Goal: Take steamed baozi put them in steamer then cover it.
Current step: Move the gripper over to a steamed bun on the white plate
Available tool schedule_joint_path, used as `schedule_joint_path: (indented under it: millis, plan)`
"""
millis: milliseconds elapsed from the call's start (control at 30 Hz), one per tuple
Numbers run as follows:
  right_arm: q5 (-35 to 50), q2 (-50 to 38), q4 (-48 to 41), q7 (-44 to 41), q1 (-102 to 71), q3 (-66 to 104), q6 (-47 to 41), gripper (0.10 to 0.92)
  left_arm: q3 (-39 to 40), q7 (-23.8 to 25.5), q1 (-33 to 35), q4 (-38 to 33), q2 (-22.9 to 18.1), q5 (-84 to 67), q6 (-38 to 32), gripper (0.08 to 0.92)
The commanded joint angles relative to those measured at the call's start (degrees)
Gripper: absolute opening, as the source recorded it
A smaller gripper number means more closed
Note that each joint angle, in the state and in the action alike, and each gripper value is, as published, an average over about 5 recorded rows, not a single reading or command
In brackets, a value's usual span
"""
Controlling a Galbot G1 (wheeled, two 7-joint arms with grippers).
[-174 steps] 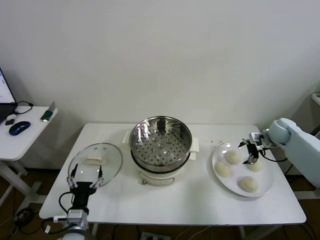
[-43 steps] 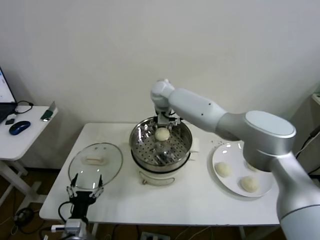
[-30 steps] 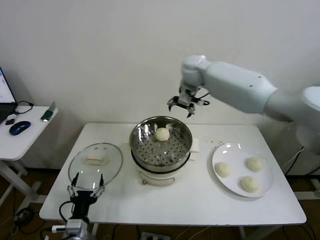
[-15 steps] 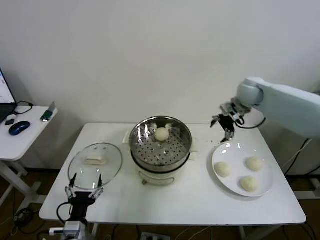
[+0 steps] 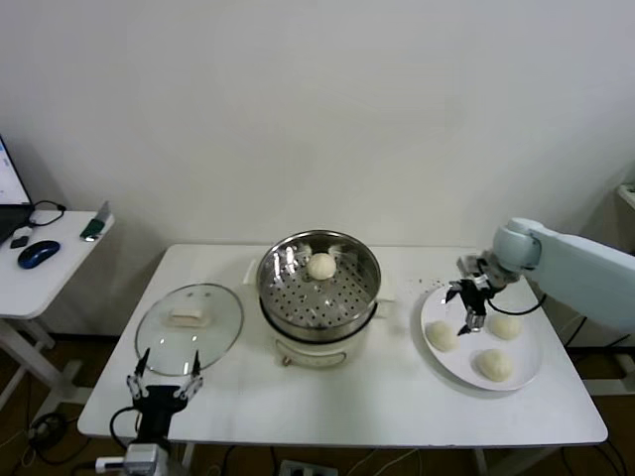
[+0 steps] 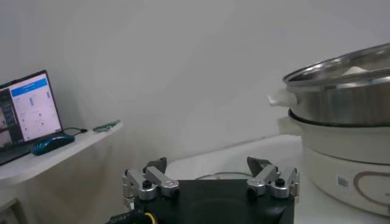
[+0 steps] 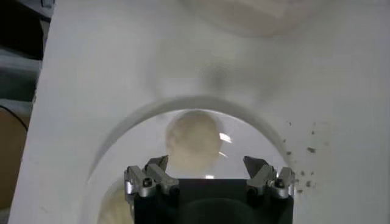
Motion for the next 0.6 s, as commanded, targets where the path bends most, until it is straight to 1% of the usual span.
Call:
schedule_joint_path:
  millis: [33, 433, 600]
  plan:
    - [-1.54, 2.1, -3.7, 0.55, -7.1, 4.53, -1.35, 0.823, -0.14, -0.01, 0.0, 0.36, -0.17, 0.09, -0.01, 0.823]
    - [-3.34, 5.44, -8.8, 0.31, -8.47, 6.77, 0.71, 0.822, -0.04, -0.05, -0.34, 1.15, -0.38, 0.17, -0.04, 0.823]
    - [-3.31, 5.98, -9.94, -0.28, -8.02, 6.99, 1.39, 0.777, 0.11, -0.07, -0.55, 1.38, -0.42, 0.26, -0.01, 0.823]
